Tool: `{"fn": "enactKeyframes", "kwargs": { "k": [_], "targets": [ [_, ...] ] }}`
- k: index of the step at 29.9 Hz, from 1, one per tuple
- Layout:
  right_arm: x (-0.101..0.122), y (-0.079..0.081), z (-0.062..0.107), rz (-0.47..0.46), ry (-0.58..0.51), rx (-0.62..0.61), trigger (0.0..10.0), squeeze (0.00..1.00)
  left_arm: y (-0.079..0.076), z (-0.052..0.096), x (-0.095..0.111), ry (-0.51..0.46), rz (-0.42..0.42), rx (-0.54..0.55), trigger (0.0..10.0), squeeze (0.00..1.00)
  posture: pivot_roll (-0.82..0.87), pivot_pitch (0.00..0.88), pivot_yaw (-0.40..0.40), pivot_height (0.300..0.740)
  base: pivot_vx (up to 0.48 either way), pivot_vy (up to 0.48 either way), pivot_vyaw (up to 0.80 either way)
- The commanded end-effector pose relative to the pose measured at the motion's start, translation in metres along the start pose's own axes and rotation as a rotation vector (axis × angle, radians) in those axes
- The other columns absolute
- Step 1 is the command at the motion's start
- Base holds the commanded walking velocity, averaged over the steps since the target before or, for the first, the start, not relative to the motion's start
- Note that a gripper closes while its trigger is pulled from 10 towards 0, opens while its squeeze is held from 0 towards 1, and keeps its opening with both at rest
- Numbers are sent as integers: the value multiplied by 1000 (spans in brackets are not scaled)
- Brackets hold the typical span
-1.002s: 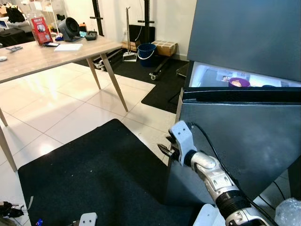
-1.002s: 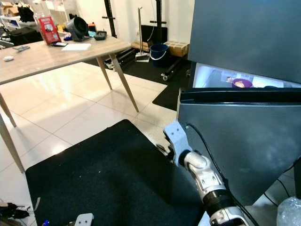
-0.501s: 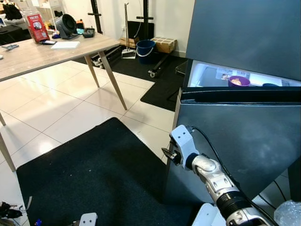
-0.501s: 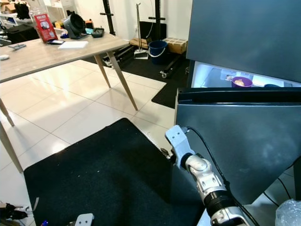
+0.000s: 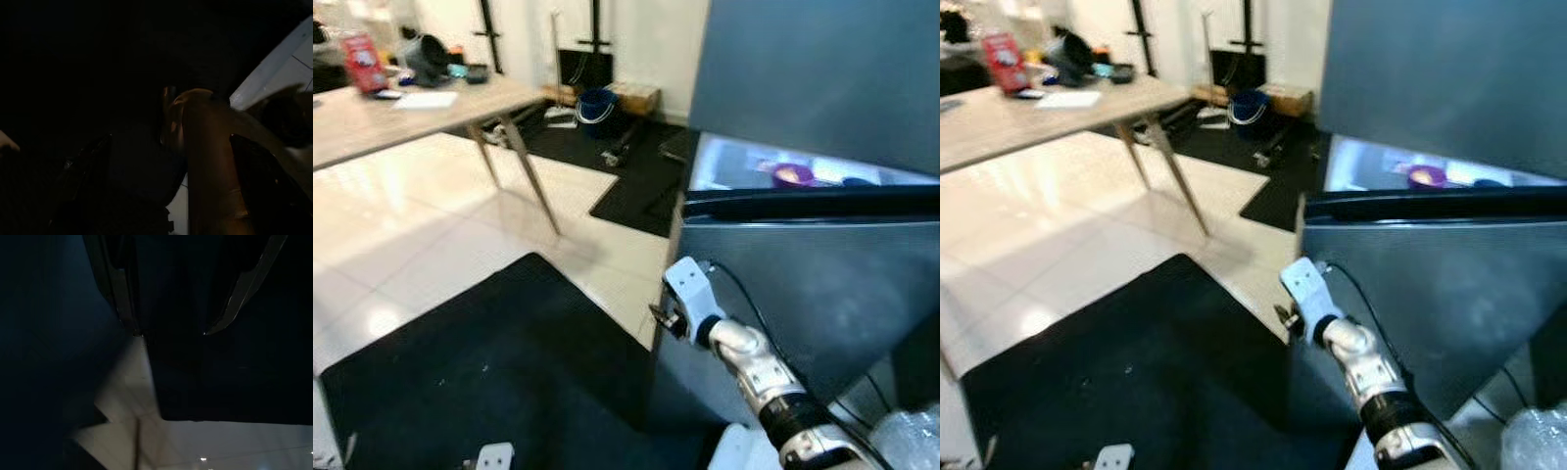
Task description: Restocking fridge
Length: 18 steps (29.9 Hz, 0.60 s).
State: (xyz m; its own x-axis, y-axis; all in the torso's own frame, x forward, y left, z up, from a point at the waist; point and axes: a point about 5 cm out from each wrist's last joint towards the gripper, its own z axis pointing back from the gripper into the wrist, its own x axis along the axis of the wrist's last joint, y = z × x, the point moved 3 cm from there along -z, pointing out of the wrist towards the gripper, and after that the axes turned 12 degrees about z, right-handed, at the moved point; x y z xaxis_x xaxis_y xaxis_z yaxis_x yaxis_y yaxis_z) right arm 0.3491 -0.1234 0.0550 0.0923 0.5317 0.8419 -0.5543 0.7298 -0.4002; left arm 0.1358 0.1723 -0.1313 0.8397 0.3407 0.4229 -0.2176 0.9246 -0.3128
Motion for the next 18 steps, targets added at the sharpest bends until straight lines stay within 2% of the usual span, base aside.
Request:
{"fn": "enactKeyframes", "kwargs": {
  "k": [1, 18],
  "targets": [
    [-2, 1, -1, -6, 8, -2, 10000, 0, -3, 0, -5, 16, -2, -6, 10000, 0, -68, 0, 16, 740, 435, 0, 0],
    [-4, 2, 0, -10, 13, 0, 10000, 0, -4, 0, -7, 17, -3, -10, 10000, 0, -66, 0, 14, 740, 439, 0, 0]
  ]
}}
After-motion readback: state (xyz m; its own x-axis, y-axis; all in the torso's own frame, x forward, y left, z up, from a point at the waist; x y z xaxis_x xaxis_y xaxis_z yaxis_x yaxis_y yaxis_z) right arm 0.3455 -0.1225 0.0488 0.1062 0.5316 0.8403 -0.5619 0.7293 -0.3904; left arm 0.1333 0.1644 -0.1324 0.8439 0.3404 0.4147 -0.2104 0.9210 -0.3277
